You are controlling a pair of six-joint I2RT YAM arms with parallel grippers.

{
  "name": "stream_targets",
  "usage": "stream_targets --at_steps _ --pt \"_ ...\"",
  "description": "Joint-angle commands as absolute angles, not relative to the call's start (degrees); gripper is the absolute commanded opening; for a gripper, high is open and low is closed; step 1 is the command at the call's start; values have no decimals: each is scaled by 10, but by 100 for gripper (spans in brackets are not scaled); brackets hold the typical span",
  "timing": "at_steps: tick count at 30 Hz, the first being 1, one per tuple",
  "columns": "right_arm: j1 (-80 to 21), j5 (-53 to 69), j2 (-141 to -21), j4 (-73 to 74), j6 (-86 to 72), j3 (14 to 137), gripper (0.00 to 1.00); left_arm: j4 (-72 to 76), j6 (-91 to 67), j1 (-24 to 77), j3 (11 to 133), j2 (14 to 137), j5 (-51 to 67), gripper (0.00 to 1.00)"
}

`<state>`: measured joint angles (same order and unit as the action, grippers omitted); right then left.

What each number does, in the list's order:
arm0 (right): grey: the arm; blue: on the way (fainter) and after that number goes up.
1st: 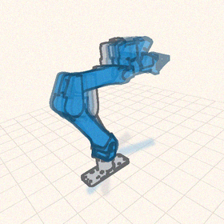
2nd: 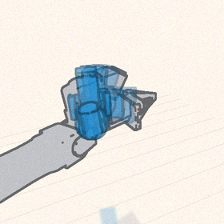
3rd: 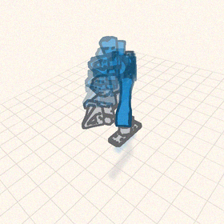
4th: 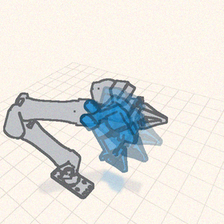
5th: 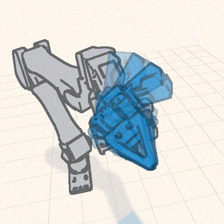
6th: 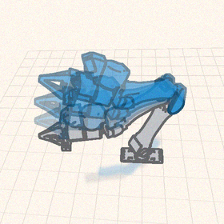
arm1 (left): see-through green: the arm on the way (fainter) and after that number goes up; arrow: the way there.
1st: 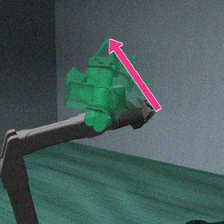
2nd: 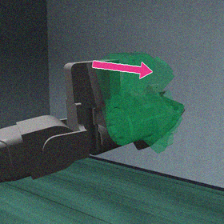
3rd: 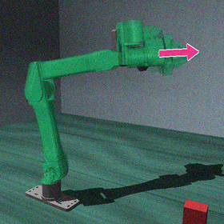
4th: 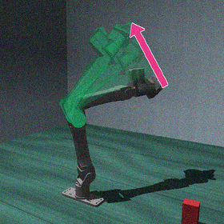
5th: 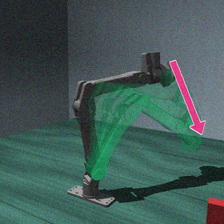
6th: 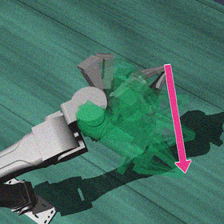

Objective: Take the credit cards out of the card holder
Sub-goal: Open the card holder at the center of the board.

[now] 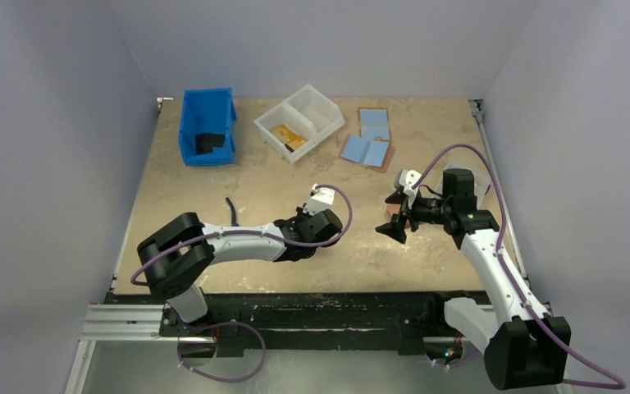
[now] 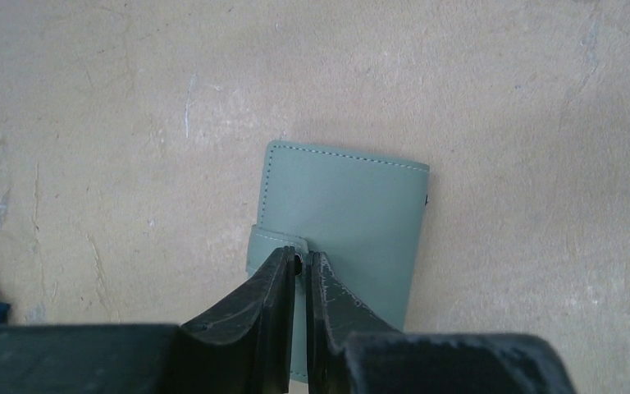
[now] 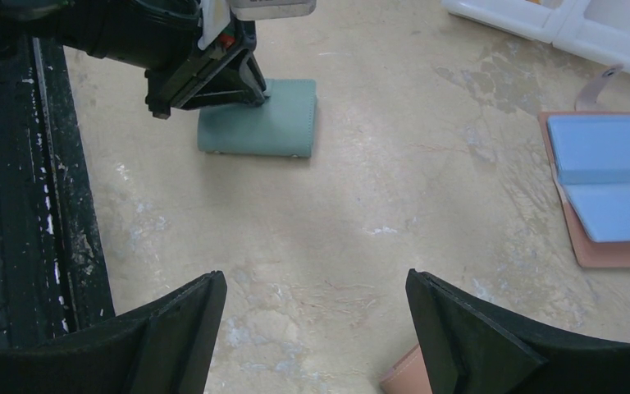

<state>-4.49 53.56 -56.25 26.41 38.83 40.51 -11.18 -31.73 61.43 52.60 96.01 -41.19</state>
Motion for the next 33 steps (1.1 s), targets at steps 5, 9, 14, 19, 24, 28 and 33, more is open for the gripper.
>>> stream_targets --at_steps 5,9,14,19,24,28,33 --pt "-55 549 -571 267 397 430 90 -69 -314 609 480 886 -329 0" --pt "-62 556 -575 265 393 428 90 -49 -329 609 461 865 -316 0" --pt "-77 580 -590 256 368 429 90 -25 -337 609 453 846 -315 0" --pt "-90 605 -612 226 316 427 90 16 -343 609 452 840 -303 0" --pt "-94 614 -630 168 236 417 88 39 -348 609 448 835 -298 0" --pt "-95 619 -646 124 179 408 88 62 -349 610 445 830 -293 0" --pt "-96 623 -662 89 134 401 87 91 -348 610 441 827 -281 0"
